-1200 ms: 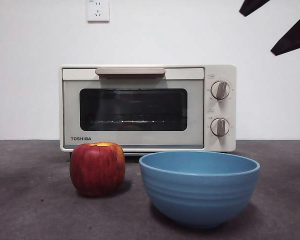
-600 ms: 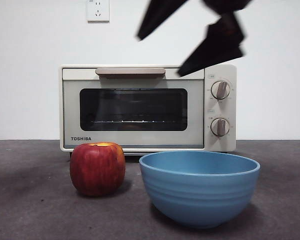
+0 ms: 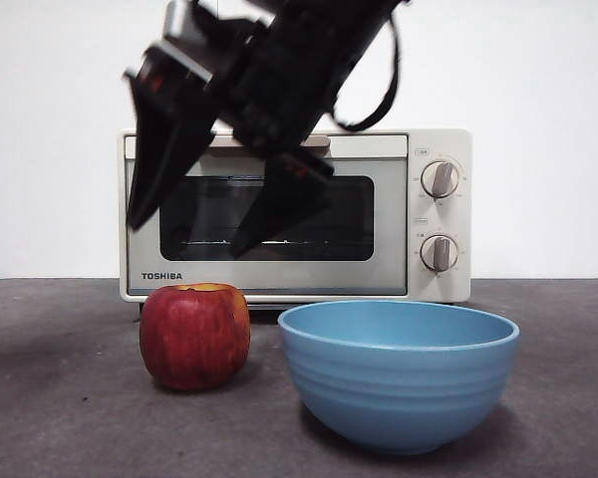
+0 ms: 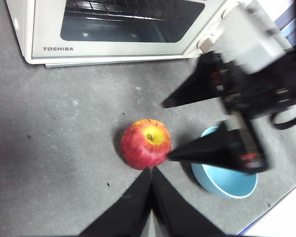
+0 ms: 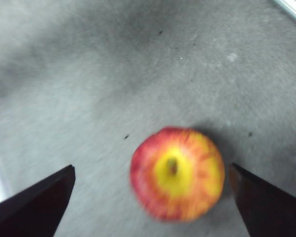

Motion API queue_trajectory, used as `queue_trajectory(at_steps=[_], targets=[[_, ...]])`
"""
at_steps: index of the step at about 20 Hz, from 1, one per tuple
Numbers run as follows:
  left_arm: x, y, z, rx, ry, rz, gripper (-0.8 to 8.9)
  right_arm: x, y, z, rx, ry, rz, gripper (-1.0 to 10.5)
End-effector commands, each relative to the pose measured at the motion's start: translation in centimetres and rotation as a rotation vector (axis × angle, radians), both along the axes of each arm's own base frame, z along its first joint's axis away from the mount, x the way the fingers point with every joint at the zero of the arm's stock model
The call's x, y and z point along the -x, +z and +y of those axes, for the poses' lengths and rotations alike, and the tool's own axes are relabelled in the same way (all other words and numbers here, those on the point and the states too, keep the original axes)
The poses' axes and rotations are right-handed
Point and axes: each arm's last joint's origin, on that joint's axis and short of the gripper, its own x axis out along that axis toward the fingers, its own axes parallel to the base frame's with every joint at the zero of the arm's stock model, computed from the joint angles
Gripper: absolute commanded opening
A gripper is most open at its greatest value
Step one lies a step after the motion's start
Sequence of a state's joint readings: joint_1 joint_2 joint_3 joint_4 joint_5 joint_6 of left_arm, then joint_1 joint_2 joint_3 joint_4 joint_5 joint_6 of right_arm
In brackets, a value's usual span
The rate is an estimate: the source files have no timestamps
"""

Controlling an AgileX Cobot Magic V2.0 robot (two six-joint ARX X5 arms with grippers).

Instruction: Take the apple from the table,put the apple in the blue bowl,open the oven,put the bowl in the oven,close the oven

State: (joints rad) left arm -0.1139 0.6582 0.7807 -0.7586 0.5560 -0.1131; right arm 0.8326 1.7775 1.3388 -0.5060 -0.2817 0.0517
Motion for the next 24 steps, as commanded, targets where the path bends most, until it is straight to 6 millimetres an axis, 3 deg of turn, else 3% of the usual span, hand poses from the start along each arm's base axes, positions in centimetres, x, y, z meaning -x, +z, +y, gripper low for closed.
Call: queue_trajectory(at_steps=[1, 13, 19, 21, 24], targets=[[0.0, 0.7, 0.0, -0.006, -0.015, -0.037, 0.07, -0.6, -0.9, 1.6, 0.024, 0.009, -0.020, 5.0], [0.1, 0.5, 0.0, -0.008, -0.015, -0.016, 0.07, -1.5, -7.0, 3.4, 0.183, -0.009, 0.037, 4.9], [0.1, 0.5, 0.0, -0.009, -0.016, -0.017, 0.07, -1.2, -6.7, 3.5, 0.195, -0.009, 0.049, 3.4], [0.1, 0.5, 0.0, -0.009, -0.016, -0.018, 0.07, -1.2, -5.9, 3.6, 0.198, -0.012, 0.050, 3.4], [0.1, 0.5, 0.0, -0.011, -0.017, -0.021, 0.07, -1.1, -3.0, 3.5, 0.168, -0.014, 0.024, 3.4]])
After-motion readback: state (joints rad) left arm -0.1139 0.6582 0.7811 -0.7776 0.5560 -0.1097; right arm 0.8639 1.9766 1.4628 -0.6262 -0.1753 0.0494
